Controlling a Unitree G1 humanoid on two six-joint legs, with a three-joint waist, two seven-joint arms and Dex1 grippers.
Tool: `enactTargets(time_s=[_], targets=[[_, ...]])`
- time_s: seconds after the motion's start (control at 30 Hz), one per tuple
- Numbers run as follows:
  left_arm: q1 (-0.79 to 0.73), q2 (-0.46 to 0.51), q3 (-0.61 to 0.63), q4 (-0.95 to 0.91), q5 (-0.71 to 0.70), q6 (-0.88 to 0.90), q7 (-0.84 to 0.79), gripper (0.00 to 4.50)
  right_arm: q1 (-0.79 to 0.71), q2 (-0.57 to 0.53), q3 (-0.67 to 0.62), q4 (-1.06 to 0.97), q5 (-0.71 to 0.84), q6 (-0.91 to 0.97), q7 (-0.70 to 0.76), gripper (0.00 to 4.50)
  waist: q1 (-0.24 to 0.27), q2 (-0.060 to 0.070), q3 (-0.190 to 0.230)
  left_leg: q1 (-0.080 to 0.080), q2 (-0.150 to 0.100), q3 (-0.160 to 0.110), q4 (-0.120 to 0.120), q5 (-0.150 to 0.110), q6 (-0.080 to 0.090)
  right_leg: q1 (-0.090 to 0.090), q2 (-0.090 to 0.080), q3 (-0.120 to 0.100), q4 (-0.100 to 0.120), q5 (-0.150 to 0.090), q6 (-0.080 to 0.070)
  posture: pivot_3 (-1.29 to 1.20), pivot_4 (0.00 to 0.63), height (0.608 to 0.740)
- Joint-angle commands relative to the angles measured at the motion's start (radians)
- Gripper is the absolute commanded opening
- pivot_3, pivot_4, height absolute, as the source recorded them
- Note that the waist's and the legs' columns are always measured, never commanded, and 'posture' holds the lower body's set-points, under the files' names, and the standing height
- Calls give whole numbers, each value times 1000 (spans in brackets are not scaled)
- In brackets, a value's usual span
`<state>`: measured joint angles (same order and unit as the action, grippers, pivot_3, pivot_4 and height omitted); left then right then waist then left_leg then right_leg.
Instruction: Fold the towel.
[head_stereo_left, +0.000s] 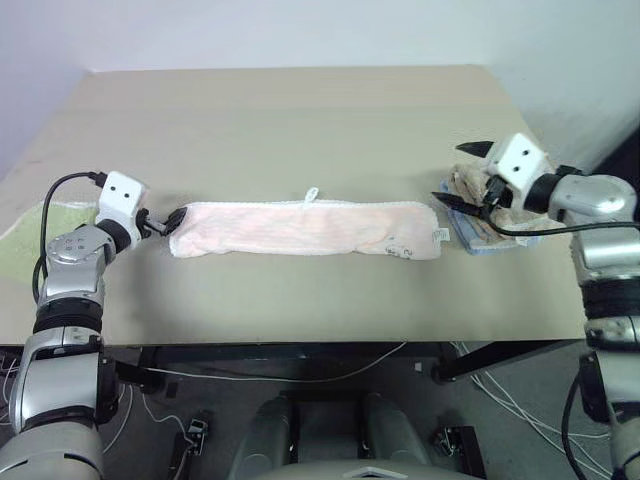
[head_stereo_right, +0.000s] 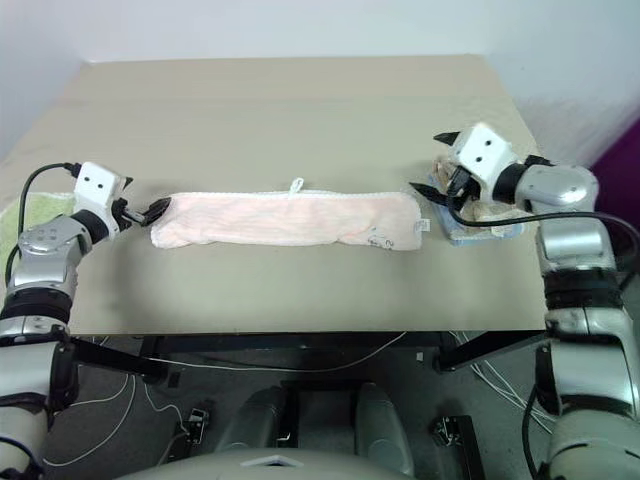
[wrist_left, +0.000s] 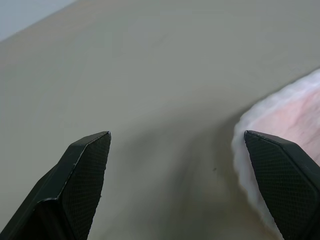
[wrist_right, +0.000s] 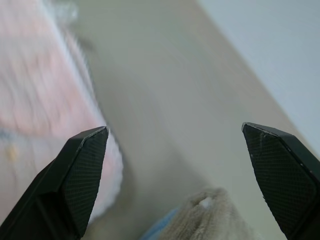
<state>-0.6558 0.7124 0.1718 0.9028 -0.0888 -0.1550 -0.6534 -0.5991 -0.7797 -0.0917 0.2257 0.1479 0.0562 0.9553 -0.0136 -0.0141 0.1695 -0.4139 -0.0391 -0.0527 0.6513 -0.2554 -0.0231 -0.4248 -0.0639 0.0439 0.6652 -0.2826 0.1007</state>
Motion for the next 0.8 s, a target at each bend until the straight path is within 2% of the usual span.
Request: enactTargets(time_s=[0.03, 0.2, 0.4, 0.6, 0.8], targets=[[55, 29, 56, -107, -53, -6, -15, 4462, 156, 43, -99, -307, 213, 301, -72, 4500, 1, 0, 0, 0, 0, 0, 0, 0, 0, 0, 0, 0, 0, 0, 0, 0, 150, 740], [194, 34, 80, -341, -130, 13, -122, 4462, 326, 176, -220, -588, 559, 729, -277, 4500, 1, 0, 0, -1, 0, -1, 1, 0, 0, 0, -2, 1, -1, 0, 0, 0, 150, 740], [263, 67, 85, -440, -132, 49, -130, 4462, 449, 316, -350, -636, 875, 1047, -561, 4500, 2, -2, -2, -1, 0, -2, 1, 0, 0, 1, -3, 1, -2, 0, 0, 0, 150, 740], [331, 27, 52, -686, -235, 144, -214, 4462, 445, 458, -446, -544, 1095, 1145, -913, 4500, 2, -2, -2, -1, 0, -1, 0, 0, 0, 0, -3, 1, -2, 0, 0, 0, 150, 740], [418, 0, 10, -906, -301, 266, -265, 4462, 394, 532, -479, -391, 1306, 1087, -1226, 4500, -6, -2, -2, 1, 0, -1, -1, 0, 0, 0, -2, 2, -2, 0, 0, 0, 150, 740]])
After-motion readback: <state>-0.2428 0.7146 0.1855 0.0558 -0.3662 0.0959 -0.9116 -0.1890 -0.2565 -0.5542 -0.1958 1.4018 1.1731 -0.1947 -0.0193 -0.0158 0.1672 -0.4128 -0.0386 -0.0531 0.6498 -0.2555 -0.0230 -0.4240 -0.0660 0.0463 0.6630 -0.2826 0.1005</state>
